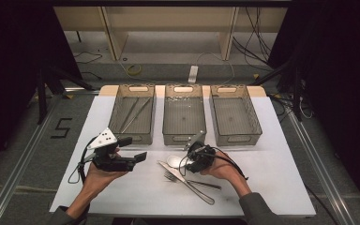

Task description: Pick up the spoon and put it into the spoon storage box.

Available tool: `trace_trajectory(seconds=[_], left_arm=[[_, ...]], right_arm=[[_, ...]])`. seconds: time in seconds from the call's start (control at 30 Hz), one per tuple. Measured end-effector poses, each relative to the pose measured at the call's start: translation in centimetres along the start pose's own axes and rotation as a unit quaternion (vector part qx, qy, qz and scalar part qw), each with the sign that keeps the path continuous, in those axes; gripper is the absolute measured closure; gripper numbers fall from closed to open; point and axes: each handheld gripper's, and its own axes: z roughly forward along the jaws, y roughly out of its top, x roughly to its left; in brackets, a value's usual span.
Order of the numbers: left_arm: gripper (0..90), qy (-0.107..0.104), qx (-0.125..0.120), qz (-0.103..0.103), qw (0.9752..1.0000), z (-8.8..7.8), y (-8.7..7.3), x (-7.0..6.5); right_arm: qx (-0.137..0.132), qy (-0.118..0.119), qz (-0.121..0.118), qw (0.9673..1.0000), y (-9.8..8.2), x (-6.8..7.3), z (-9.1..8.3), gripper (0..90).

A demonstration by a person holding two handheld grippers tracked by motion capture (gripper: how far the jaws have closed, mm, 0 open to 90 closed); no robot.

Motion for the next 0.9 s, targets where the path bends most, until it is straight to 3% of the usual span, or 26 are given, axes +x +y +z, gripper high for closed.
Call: trace_trajectory(seconds=[0.1, 0.13, 0.47, 0.67, 0.73, 0.9], left_arm=[[16.1, 0.001, 0.001, 0.003, 1.0000, -0.02, 0.01, -0.11], [16.1, 0.000, 0.001, 0.003, 1.0000, -0.02, 0.01, -0.13], [16.2, 0.003, 0.000, 0.001, 1.0000, -0.06, 0.00, -0.09], [16.2, 0.005, 0.001, 0.005, 1.0000, -0.11, -0.03, -0.03], [16.2, 0.005, 0.001, 0.005, 1.0000, -0.11, -0.03, -0.02], [16.3, 0.007, 0.004, 0.006, 0.9999, -0.07, -0.03, -0.08]], right_arm=[[0.007, 0.003, 0.003, 1.0000, -0.05, 0.07, -0.13, 63.8], [0.011, 0.001, 0.005, 0.9999, -0.06, 0.15, -0.17, 70.4], [0.017, 0.000, 0.007, 0.9998, -0.03, 0.26, -0.27, 76.4], [0.021, -0.030, 0.007, 0.9993, 0.01, 0.06, -0.61, 86.2], [0.021, -0.022, 0.018, 0.9994, -0.14, -0.22, -0.64, 86.3], [0.023, -0.023, 0.010, 0.9994, -0.10, -0.09, -0.70, 86.4]])
